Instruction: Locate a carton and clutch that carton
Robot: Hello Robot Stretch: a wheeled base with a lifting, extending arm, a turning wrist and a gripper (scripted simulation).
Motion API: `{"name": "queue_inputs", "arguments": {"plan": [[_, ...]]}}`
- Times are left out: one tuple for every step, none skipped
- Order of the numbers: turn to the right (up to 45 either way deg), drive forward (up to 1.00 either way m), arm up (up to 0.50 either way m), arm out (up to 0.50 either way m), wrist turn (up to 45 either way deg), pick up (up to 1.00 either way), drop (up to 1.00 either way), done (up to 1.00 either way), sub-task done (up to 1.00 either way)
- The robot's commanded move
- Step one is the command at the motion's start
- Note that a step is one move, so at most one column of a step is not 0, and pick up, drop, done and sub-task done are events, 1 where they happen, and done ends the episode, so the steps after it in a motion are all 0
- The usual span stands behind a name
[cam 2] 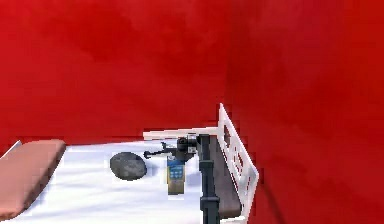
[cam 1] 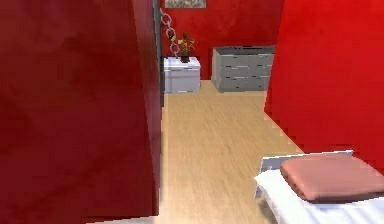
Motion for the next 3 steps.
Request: {"name": "queue_inputs", "arguments": {"plan": [[0.0,0.0,0.0,0.0,12.0,0.0,0.0,0.0,0.0],[0.0,0.0,-0.3,0.0,0.0,0.0,0.0,0.0,0.0],[0.0,0.0,0.0,0.0,0.0,1.0,0.0,0.0,0.0]]}}
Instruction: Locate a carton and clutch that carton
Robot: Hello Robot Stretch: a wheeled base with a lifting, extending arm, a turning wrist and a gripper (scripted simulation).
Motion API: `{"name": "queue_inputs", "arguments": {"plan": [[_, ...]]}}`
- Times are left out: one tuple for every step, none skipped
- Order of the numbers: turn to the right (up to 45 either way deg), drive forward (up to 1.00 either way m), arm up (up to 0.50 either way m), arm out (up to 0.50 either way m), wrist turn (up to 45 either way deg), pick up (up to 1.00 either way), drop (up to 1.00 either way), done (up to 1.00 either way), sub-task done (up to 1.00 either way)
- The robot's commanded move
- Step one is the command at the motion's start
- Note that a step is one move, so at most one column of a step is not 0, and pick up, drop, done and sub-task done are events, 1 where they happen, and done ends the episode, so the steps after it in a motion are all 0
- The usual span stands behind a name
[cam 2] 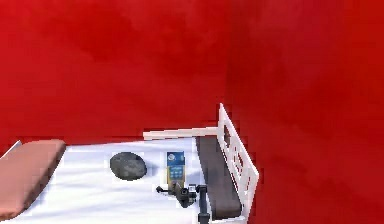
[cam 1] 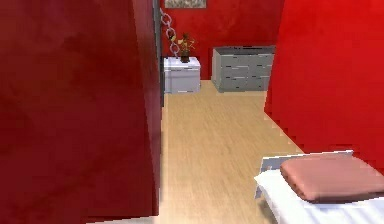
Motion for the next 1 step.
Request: {"name": "queue_inputs", "arguments": {"plan": [[0.0,0.0,0.1,0.0,0.0,0.0,0.0,0.0,0.0]]}}
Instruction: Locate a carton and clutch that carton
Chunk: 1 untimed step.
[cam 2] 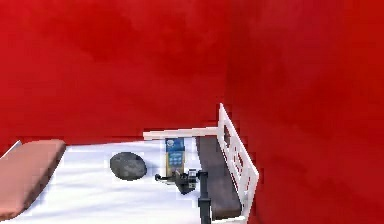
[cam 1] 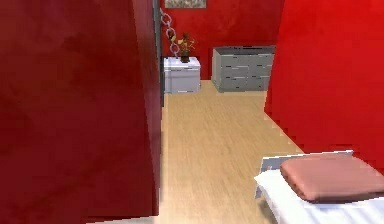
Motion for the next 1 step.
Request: {"name": "queue_inputs", "arguments": {"plan": [[0.0,0.0,0.0,0.0,0.0,0.0,0.0,1.0,0.0]]}}
